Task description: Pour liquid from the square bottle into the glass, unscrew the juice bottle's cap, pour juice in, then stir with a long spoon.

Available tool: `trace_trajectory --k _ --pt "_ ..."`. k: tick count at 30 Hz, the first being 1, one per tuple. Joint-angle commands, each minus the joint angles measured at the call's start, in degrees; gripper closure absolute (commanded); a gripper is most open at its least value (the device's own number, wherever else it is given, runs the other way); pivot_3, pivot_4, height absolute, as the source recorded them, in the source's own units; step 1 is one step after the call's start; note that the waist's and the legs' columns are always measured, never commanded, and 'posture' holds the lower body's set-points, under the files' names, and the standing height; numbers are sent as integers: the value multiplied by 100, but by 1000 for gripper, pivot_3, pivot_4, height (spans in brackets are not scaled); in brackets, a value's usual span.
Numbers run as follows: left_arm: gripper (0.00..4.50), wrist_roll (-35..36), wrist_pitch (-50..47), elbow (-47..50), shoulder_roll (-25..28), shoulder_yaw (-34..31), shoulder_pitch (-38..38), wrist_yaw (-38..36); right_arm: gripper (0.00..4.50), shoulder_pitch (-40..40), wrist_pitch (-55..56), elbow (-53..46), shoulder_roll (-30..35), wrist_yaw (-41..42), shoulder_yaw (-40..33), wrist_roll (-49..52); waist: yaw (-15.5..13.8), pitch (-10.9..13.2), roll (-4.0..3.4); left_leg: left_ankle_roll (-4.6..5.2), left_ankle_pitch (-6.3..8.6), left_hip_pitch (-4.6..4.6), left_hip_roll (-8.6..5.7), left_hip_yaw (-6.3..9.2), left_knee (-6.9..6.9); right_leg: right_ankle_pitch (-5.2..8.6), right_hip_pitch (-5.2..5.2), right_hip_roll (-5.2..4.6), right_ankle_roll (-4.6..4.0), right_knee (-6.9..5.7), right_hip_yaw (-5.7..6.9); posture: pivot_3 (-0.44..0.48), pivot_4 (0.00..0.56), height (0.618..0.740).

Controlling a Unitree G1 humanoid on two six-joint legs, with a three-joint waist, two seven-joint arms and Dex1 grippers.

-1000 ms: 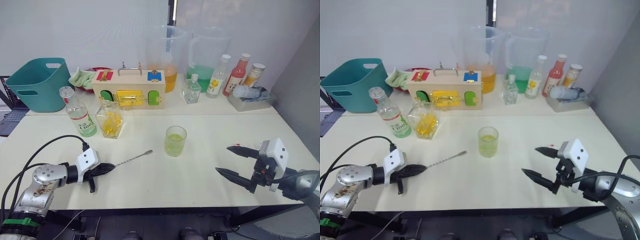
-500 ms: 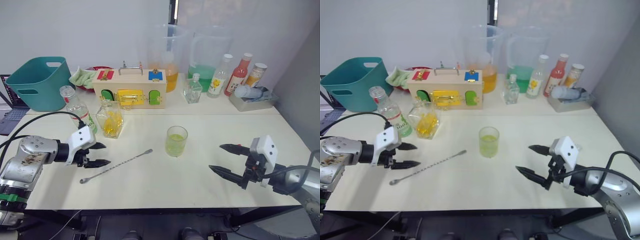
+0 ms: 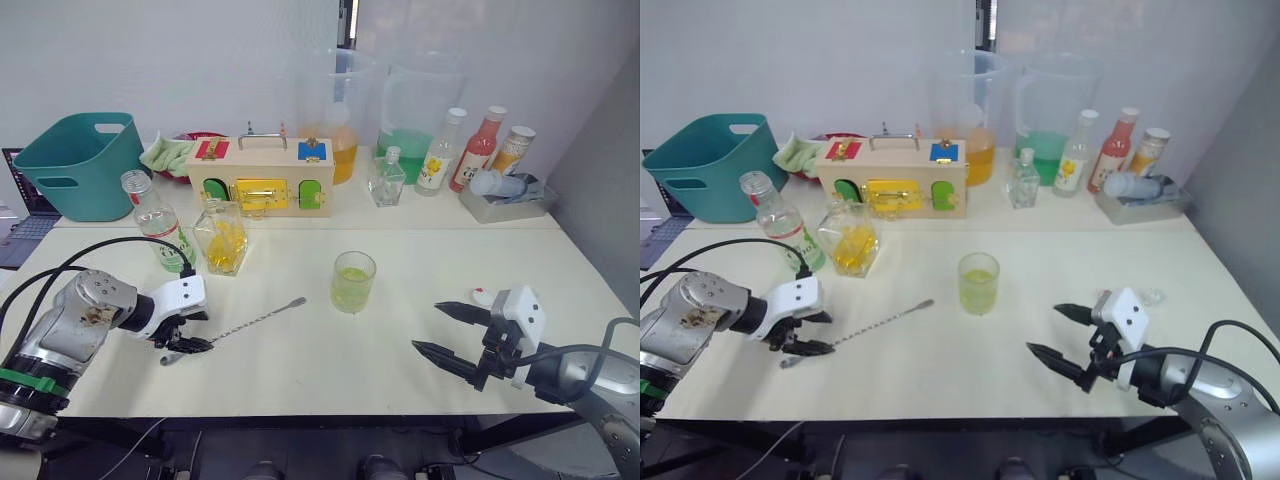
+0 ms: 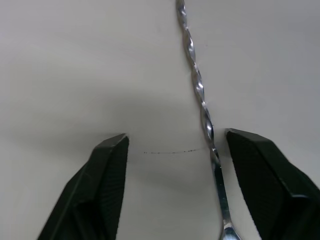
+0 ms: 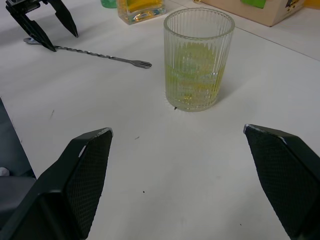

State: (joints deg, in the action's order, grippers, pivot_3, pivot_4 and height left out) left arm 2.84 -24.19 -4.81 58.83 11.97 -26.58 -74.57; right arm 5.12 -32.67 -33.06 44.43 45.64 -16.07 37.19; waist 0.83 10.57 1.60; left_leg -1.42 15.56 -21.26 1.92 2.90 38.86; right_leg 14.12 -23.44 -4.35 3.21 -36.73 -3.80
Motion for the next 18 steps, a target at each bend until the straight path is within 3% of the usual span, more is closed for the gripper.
trace_trajectory --k 1,7,18 --pt "2514 -170 -162 249 -31 282 286 -12 0 12 33 -180 58 28 -123 71 -8 -8 -13 0 0 3 -1 0 0 1 4 -1 1 1 0 0 150 740" --pt "4448 -322 -208 301 -80 296 470 160 0 8 42 -176 79 54 -124 45 4 -18 -30 1 0 17 0 -1 0 3 18 0 2 0 -1 0 150 740" --pt "4448 155 -362 3 -195 -449 482 371 0 -15 31 -111 115 171 -221 178 26 -43 -73 3 1 20 0 1 -1 7 18 4 0 -5 -2 0 150 740"
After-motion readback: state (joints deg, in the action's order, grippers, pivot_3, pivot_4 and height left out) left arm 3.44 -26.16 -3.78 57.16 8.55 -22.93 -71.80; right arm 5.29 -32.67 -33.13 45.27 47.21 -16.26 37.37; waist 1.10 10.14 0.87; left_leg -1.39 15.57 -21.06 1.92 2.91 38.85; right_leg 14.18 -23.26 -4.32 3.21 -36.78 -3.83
